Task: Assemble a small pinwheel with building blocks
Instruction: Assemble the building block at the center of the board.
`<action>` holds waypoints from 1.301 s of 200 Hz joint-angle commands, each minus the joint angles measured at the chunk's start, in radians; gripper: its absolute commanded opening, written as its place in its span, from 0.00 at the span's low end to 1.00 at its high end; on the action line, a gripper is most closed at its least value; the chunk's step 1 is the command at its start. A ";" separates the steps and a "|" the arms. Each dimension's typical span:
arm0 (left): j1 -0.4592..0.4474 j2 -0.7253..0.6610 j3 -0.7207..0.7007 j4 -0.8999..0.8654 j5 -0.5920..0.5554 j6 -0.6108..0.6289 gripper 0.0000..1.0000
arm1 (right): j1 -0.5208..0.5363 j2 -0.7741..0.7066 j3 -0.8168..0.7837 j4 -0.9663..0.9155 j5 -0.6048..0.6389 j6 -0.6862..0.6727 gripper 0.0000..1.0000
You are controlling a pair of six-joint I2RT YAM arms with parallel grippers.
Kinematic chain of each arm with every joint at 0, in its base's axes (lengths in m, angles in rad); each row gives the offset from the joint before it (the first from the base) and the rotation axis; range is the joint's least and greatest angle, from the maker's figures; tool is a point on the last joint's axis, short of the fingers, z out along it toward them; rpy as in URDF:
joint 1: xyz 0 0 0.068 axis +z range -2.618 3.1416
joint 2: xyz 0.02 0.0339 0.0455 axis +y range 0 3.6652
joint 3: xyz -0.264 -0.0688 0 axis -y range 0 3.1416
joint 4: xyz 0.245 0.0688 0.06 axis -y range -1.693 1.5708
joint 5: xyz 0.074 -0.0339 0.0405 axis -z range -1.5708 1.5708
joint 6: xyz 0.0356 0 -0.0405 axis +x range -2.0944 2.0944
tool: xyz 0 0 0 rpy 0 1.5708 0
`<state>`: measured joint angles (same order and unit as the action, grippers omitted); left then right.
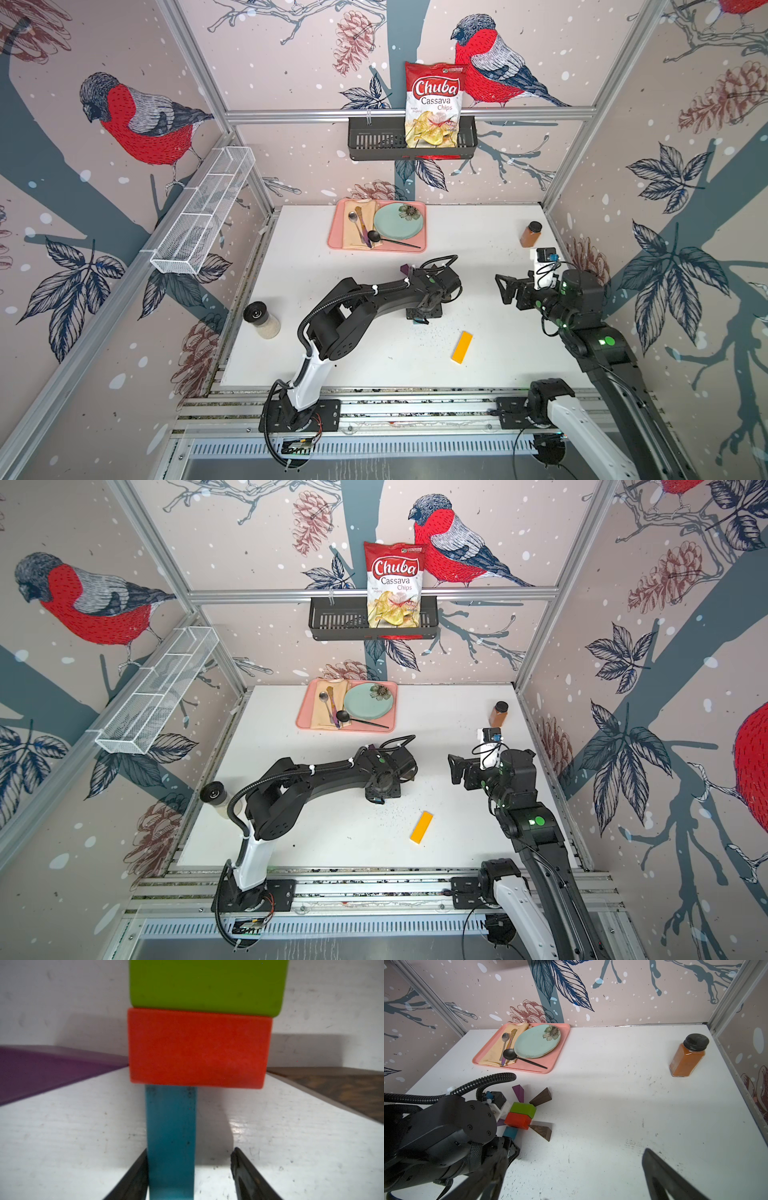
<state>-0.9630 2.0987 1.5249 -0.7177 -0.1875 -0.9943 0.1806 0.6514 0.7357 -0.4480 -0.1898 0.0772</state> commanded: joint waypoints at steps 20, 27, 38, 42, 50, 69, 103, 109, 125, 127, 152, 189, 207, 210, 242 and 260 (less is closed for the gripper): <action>0.003 0.015 -0.005 0.027 0.012 0.034 0.61 | 0.000 -0.002 -0.001 0.019 -0.006 -0.004 1.00; 0.003 0.019 -0.005 0.033 0.024 0.041 0.61 | 0.000 -0.002 -0.001 0.019 -0.005 -0.004 1.00; 0.002 0.025 -0.007 0.038 0.035 0.052 0.61 | 0.000 -0.001 -0.001 0.019 -0.006 -0.004 1.00; 0.001 0.027 -0.007 0.040 0.039 0.055 0.61 | 0.001 -0.004 -0.001 0.019 -0.006 -0.004 1.00; 0.001 0.027 -0.012 0.044 0.044 0.063 0.61 | 0.001 -0.003 -0.001 0.019 -0.005 -0.004 1.00; 0.003 0.015 -0.027 0.055 0.041 0.053 0.61 | 0.000 -0.003 -0.001 0.019 -0.004 -0.004 1.00; 0.003 0.030 -0.014 0.042 0.044 0.044 0.61 | 0.000 -0.003 0.001 0.016 0.000 -0.005 1.00; 0.003 0.028 -0.014 0.046 0.045 0.042 0.61 | 0.000 -0.003 0.001 0.018 -0.001 -0.006 1.00; 0.003 0.022 -0.016 0.044 0.042 0.021 0.61 | 0.000 -0.002 0.001 0.016 -0.002 -0.005 1.00; 0.003 0.021 -0.016 0.044 0.042 0.019 0.61 | 0.000 -0.004 0.001 0.016 -0.002 -0.005 1.00; 0.003 0.014 -0.012 0.036 0.038 0.008 0.61 | 0.000 -0.003 0.001 0.017 -0.004 -0.005 1.00; 0.004 -0.002 -0.031 0.047 0.036 -0.016 0.62 | 0.001 -0.007 -0.001 0.018 -0.005 -0.005 1.00; 0.005 -0.020 -0.051 0.068 0.040 -0.026 0.62 | 0.000 -0.006 -0.001 0.019 -0.004 -0.004 1.00; 0.005 -0.023 -0.058 0.076 0.045 -0.026 0.62 | 0.000 -0.007 -0.001 0.019 -0.004 -0.004 1.00; 0.007 -0.030 -0.068 0.092 0.055 -0.024 0.62 | 0.000 -0.009 -0.002 0.019 -0.004 -0.004 1.00; 0.008 -0.022 -0.051 0.072 0.038 -0.020 0.62 | -0.001 -0.009 -0.001 0.019 -0.003 -0.004 1.00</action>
<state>-0.9573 2.0682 1.4628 -0.6182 -0.1673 -0.9970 0.1802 0.6453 0.7345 -0.4480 -0.1898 0.0772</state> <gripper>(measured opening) 0.617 0.999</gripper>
